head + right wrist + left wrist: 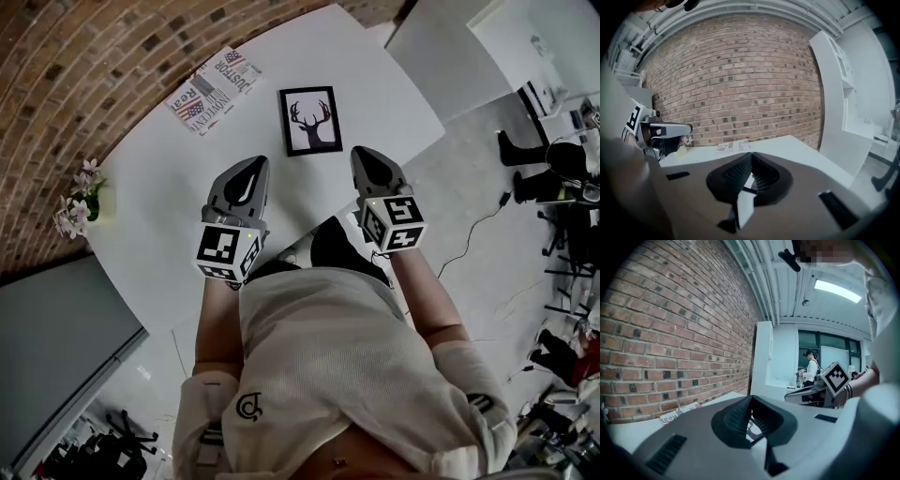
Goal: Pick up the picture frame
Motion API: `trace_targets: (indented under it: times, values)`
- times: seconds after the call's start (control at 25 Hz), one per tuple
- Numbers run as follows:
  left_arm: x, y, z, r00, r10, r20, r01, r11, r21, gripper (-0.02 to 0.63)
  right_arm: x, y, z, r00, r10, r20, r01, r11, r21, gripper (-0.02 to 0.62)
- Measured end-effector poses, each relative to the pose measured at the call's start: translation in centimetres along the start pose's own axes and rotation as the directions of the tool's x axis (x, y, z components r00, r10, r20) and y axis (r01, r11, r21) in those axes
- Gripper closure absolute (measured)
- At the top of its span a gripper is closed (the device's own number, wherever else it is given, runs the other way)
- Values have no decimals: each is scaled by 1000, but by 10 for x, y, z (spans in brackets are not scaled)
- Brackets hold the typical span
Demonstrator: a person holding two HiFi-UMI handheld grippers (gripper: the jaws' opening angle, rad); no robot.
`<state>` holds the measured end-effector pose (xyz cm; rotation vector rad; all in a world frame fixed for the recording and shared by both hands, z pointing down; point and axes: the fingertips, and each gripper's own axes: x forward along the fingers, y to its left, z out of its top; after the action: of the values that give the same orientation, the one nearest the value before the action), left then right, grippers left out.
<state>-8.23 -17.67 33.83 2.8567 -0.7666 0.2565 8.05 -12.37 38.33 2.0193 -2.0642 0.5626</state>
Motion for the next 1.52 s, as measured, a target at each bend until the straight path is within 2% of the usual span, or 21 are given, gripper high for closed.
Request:
trace_targets:
  times: [0.24,0.4,0.64,0.76,0.92,1.04,1.24,1.32,1.52]
  values:
    - [43,-9,-4,997,77,-25,-76,997,28,592,48,-37,-5,991,97,-97,-102,993,-52,588]
    - [65,-7,-14,990,137,-18,-138,990,-21,592,82,-54,-20,974,149,-168,-168,981,-100,588]
    - [83,-4,-43,974,221,-53,-224,972,-72,592,127,-74,-69,927,185,-327,-229,968,-102,585]
    - [86,-4,-56,965,253,-71,-259,961,-100,592,142,-81,-96,883,200,-424,-247,967,-57,512]
    - [89,-4,-72,956,276,-98,-288,949,-129,592,156,-86,-129,828,231,-511,-247,968,39,461]
    - [88,-7,-80,953,280,-115,-294,945,-139,592,159,-90,-145,781,222,-583,-213,973,85,445]
    - [75,-9,-99,942,294,-160,-319,934,-159,592,163,-86,-167,740,210,-639,-193,976,97,434]
    - [70,-8,-96,937,321,-138,-341,926,-163,592,163,-82,-174,730,208,-651,-196,976,92,436]
    - [50,-13,-104,922,360,-140,-381,907,-177,592,163,-82,-175,747,138,-650,-163,986,22,448]
